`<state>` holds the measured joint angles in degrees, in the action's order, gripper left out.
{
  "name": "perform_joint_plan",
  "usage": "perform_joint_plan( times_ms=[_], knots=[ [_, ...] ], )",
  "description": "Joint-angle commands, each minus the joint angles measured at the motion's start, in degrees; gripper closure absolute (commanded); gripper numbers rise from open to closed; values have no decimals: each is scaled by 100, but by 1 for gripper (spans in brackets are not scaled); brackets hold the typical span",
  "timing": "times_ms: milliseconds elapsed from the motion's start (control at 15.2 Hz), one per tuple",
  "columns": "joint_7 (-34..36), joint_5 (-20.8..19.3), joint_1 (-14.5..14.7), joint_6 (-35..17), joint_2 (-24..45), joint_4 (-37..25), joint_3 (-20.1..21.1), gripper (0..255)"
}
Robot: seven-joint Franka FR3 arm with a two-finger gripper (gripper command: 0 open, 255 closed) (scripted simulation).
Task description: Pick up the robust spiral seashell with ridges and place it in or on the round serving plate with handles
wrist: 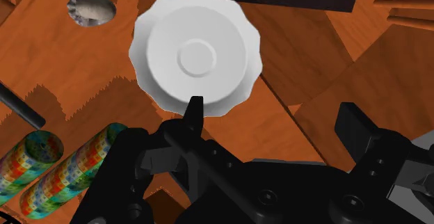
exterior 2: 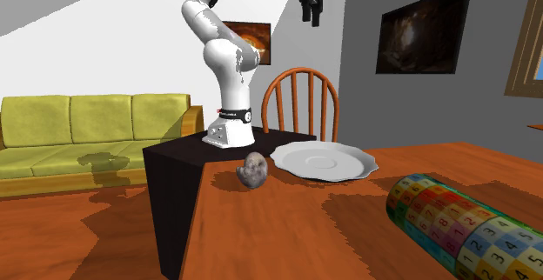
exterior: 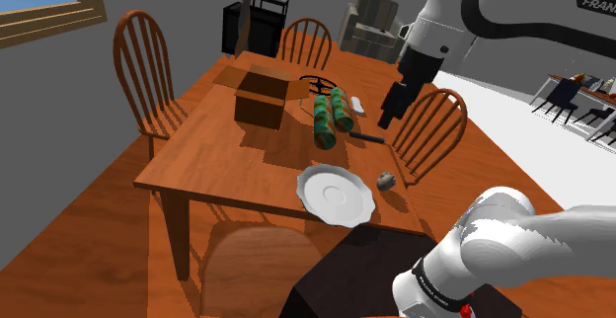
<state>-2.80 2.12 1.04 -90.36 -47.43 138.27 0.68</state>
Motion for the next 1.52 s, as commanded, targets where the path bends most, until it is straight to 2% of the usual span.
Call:
perform_joint_plan(
  times_ms=[0, 462, 792, 1188, 1452],
  knots=[
    [0, 0, 0, 0, 0, 0, 0, 0],
    [-1892, -696, 86, -458, -892, 1263, -1106, 0],
    [-3313, -1397, 7, -860, -1127, 1846, -2085, 0],
    [-5054, -2306, -19, -1562, -774, 2124, -3450, 0],
    [-6201, -2808, 211, -2169, -166, 2037, -4460, 0]
  ],
)
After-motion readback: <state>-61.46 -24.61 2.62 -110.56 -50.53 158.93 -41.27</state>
